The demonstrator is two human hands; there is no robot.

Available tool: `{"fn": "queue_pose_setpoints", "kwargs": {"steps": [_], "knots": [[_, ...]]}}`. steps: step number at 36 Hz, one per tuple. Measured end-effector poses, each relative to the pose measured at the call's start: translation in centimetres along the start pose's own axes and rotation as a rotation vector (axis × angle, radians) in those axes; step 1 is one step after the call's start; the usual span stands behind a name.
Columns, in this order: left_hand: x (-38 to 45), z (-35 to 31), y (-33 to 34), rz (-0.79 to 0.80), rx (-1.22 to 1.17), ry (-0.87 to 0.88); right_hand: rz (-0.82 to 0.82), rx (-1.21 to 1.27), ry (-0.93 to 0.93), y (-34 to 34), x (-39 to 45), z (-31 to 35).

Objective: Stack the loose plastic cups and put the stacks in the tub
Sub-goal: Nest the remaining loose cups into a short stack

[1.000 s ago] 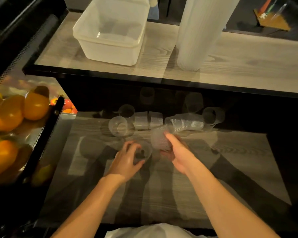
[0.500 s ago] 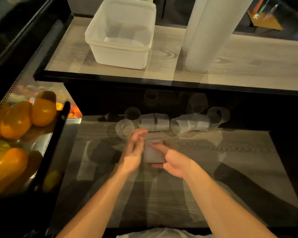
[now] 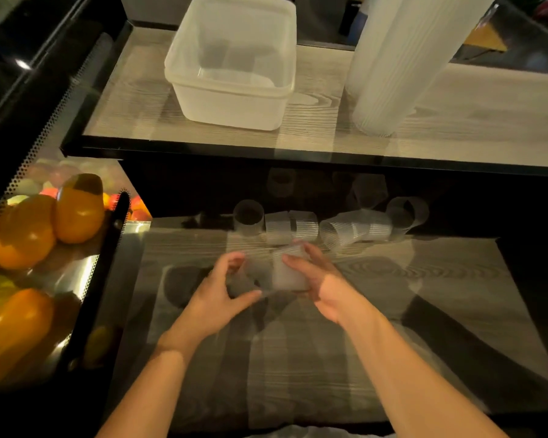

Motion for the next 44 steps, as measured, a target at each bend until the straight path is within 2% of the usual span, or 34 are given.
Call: {"fn": "queue_pose_setpoints", "kwargs": {"steps": [2, 5, 8, 11, 15, 20, 22, 26, 28, 29, 31, 32, 34, 37, 40, 42, 44], "knots": [[0.6, -0.2, -0.3, -0.049, -0.28, -0.073, 0.002, -0.111, 0.015, 0.3, 0.3, -0.1], [1.7, -1.9, 0.5, -0.072, -0.456, -0.079, 0.037, -0.085, 0.085, 1.0, 0.1, -0.4], [3.1, -3.6, 2.0, -0.033, -0.421, -0.05, 0.045, -0.001, 0.134, 1.3, 0.2, -0.8], [5.0, -3.9, 2.6, -0.024, -0.503, -0.111, -0.013, 0.131, 0.129, 0.6, 0.6, -0.5], [6.5, -4.0, 4.0, 0.017, -0.391, -0.095, -0.056, 0.223, 0.147, -0.2, 1.3, -0.7], [6.3, -3.7, 5.1, -0.043, -0.333, -0.082, -0.154, 0.296, 0.101, -2.0, 1.7, -1.1], [5.6, -3.6, 6.0, -0.038, -0.392, -0.099, -0.169, 0.341, 0.092, -2.1, 1.8, -1.3], [4.3, -4.1, 7.6, 0.045, -0.457, -0.128, -0.123, 0.206, 0.081, -0.5, 1.1, -1.1], [5.2, -3.8, 6.1, -0.069, -0.474, -0.129, -0.1, 0.147, 0.085, 0.1, 0.9, -1.2], [6.1, -3.2, 4.5, -0.195, -0.417, -0.139, -0.111, 0.119, 0.081, 0.0, 0.9, -1.3], [7.9, -1.2, 1.4, -0.396, -0.086, -0.22, -0.139, 0.113, 0.076, -0.3, 1.0, -1.3], [8.8, -0.2, 0.7, -0.395, 0.102, -0.281, -0.148, 0.131, 0.082, -0.5, 0.9, -1.2], [10.2, 1.7, 0.5, -0.287, 0.411, -0.334, -0.159, 0.155, 0.091, -0.8, 0.7, -1.0], [10.7, 3.0, 0.0, -0.246, 0.559, -0.27, -0.171, 0.167, 0.105, -1.3, 0.6, -0.8], [9.9, 3.2, -1.9, -0.371, 0.397, -0.193, -0.162, 0.241, 0.112, -2.0, 0.4, -0.6], [8.2, 3.7, -2.7, -0.434, 0.015, -0.273, -0.137, 0.307, 0.111, -2.3, 0.3, -0.3], [5.9, 3.1, -1.5, -0.397, -0.362, -0.357, -0.1, 0.344, 0.106, -2.5, 0.4, 0.0]]}}
Point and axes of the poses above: each hand's wrist, its own x-axis towards the middle knuckle, its own y-axis out of the palm, z = x × y, the point moved 9 cm from there along x, towards the middle knuckle, and after that the axes turned 5 degrees about -z, right-handed, at the moved point
